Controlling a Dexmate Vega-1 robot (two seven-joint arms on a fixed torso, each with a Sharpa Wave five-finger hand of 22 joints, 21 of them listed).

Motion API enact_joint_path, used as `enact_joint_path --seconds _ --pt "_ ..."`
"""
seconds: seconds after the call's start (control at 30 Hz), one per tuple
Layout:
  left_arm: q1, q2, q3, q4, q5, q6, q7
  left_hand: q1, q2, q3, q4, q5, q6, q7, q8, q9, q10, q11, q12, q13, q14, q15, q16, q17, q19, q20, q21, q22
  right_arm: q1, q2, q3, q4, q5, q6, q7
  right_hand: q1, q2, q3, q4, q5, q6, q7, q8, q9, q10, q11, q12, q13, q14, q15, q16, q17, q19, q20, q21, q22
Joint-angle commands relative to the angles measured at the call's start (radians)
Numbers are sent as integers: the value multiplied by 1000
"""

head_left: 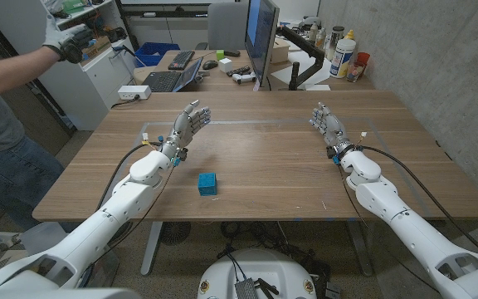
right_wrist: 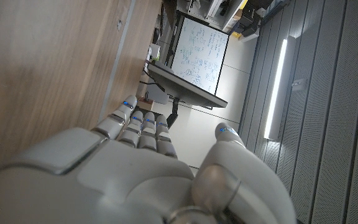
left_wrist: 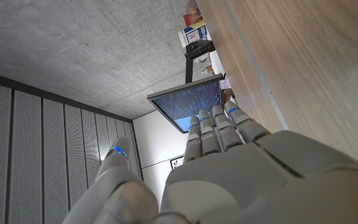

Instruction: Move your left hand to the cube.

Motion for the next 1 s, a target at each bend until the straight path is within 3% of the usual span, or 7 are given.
enact_joint_path --seconds 0.03,0.67,1.0 --pt "39 33 6 -58 18 -6 6 11 -3 4 -5 7 3 0 2 3 -1 2 1 5 1 0 4 2 -2 -29 -1 6 -7 -5 4 -8 4 8 -7 3 14 -5 0 4 8 6 5 3 0 6 1 3 4 4 4 4 10 -21 -1 5" --pt "150 120 -42 -175 40 -33 64 27 6 9 -11 9 -1 -2 1 3 -3 2 0 5 -2 3 3 2 -8 -21 -3 5 -6 -8 1 -16 5 4 -15 1 18 -9 -2 6 8 1 4 3 -1 6 -1 3 7 3 4 4 8 -17 -3 5" --pt "200 143 -74 -195 32 -62 80 38 10 13 -15 11 1 -3 2 3 -2 1 1 6 -1 4 3 2 -9 -15 -4 5 -9 -7 -5 -21 1 -3 -21 1 19 -11 -3 7 9 -1 4 3 -1 7 -1 3 8 4 3 4 7 -13 -4 5"
